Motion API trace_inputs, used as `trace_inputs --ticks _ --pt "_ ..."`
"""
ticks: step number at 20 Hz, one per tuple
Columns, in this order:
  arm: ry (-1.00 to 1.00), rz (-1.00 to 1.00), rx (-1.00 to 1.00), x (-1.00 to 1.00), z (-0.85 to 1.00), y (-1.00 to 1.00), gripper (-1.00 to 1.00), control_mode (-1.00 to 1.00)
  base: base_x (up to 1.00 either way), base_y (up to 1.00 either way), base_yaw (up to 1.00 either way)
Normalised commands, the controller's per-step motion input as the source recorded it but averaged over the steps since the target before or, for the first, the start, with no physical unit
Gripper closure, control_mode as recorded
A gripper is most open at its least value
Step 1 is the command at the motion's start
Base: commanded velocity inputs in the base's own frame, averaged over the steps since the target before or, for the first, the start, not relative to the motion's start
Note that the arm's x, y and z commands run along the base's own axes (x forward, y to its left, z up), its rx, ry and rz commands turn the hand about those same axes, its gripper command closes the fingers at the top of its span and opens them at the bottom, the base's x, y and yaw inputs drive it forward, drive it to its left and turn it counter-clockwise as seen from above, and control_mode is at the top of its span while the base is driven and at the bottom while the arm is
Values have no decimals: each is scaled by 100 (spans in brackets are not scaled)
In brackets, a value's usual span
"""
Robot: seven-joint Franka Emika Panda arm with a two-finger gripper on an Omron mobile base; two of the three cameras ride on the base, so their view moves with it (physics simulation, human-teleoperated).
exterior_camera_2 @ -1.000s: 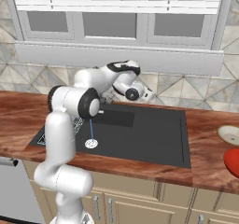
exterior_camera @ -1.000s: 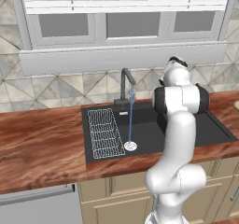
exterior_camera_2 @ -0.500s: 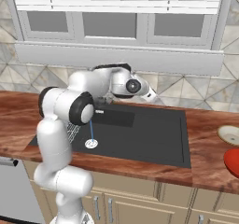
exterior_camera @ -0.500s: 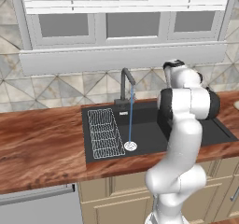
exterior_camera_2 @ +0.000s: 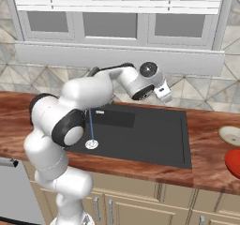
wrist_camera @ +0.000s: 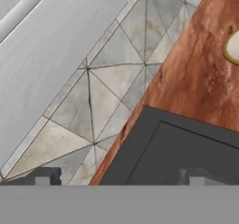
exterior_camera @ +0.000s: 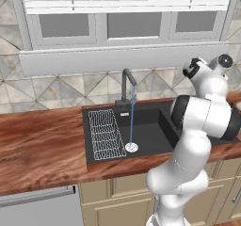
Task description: Rinse each bowl for a few seconds and place them down in the sink or on the counter.
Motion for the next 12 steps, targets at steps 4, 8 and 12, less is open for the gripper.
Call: trace_inputs --ticks 4,8,12 --pt "21 -16 24 -60 52 -60 -100 -100 0 0 0" --pt "38 -26 16 -19 22 -40 -100 -100 0 0 0" --pt "47 -21 2 0 5 -54 -100 -100 0 0 0"
